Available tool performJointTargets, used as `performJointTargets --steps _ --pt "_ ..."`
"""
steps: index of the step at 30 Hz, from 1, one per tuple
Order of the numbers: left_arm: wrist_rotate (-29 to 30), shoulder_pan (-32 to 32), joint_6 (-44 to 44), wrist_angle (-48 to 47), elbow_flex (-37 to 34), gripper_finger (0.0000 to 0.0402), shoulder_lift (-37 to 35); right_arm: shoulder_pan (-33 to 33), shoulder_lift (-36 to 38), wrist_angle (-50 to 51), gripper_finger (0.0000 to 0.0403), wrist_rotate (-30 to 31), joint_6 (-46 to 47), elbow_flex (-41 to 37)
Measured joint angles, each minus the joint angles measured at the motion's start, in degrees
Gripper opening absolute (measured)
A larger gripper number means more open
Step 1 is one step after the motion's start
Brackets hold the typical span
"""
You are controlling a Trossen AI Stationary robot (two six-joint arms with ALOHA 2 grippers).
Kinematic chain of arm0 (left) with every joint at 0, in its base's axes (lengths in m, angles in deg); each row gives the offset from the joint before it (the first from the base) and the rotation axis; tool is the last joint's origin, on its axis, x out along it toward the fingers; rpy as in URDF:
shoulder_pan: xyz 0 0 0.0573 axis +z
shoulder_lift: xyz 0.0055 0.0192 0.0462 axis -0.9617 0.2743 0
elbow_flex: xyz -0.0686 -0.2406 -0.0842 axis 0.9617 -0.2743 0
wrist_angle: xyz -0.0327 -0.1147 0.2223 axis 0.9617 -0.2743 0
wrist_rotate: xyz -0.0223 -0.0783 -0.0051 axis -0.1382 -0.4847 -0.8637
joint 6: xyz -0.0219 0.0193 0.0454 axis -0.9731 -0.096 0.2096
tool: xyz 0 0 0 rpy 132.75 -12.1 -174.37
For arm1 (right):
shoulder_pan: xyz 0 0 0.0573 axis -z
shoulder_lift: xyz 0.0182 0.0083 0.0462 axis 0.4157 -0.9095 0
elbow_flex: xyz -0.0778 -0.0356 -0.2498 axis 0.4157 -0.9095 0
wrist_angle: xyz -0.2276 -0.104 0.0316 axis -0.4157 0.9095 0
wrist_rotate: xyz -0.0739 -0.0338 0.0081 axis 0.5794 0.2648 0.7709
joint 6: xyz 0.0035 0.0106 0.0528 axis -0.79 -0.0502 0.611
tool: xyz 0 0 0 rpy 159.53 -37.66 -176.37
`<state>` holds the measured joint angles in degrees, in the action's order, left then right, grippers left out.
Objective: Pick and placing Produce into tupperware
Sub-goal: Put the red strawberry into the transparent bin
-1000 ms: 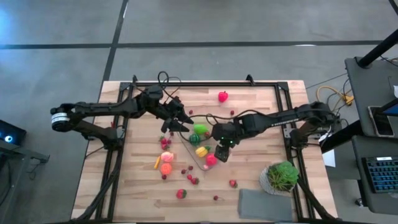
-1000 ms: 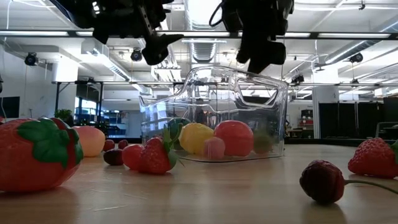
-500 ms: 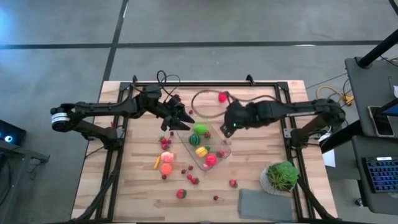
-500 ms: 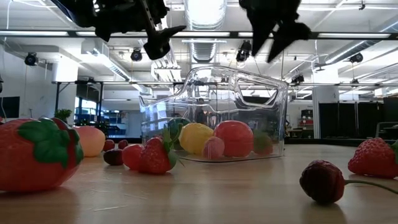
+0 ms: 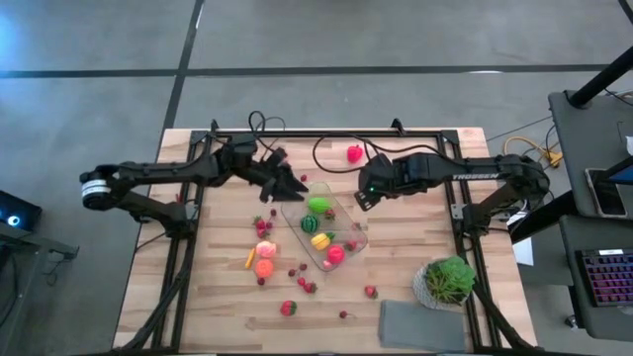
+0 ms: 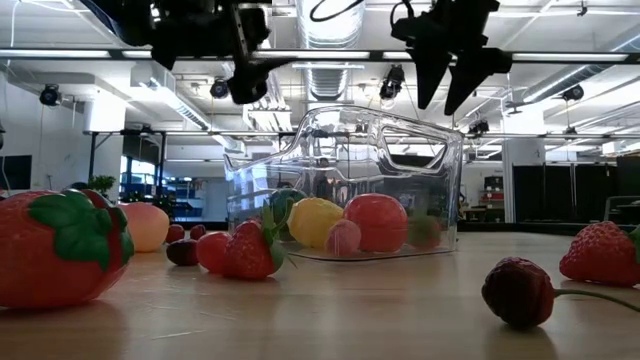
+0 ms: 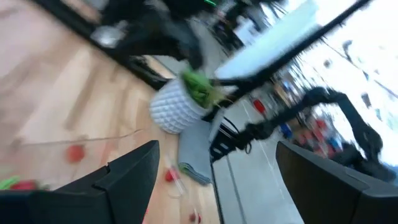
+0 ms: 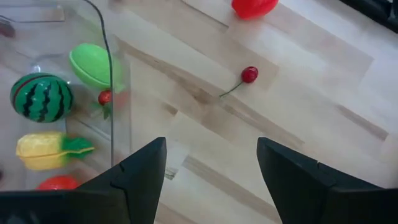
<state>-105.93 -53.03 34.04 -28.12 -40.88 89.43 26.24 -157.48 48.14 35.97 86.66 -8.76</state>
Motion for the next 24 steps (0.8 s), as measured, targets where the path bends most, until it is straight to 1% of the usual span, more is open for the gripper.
performJointTargets --steps 2,4,6,8,10,12,14,15,17,19,24 --pt "1.14 2.8 -0.95 -2.24 0.11 0.03 -0.2 -0.02 0.0 0.19 0.0243 0.01 1.78 0.0" --pt "2.21 6.47 -0.3 -6.69 0.31 0.0296 -0.6 0.0 0.0 0.37 0.0241 0.01 3.32 0.0" --pt "4.66 10.17 2.76 -12.96 1.07 0.0293 -0.67 0.02 0.0 0.47 0.024 0.01 4.0 0.0" --pt "8.12 13.68 7.45 -21.64 2.16 0.0292 -0.69 0.03 0.0 0.61 0.024 0.01 3.97 0.0" --pt "13.89 16.33 12.54 -30.8 3.61 0.0292 -0.68 0.24 0.0 0.57 0.0242 0.0 3.29 -0.1" --pt "22.23 17.62 18.5 -39.17 5.78 0.0292 -0.09 0.64 0.0 0.57 0.0244 0.01 1.72 -0.13" --pt "30.23 17.88 23.09 -45.7 7.98 0.0292 1.07 1.34 0.0 0.57 0.0244 0.01 -0.13 -0.13" --pt "32.6 17.86 24.17 -47.76 9.04 0.0292 1.95 1.86 0.0 0.56 0.0243 0.03 -1.15 -0.13" --pt "34.22 17.86 25.69 -49.18 11.08 0.0292 3.9 3.07 0.0 0.53 0.0242 0.03 -3.27 -0.14" --pt "34.37 17.84 26.47 -49.21 12.27 0.0292 6.12 4.57 0.0 0.5 0.0242 0.03 -4.71 -0.15" --pt "34.4 18.02 26.55 -50.82 16.02 0.0292 14.29 7.74 0.0 0.42 0.0243 0.1 -7.44 -0.15"
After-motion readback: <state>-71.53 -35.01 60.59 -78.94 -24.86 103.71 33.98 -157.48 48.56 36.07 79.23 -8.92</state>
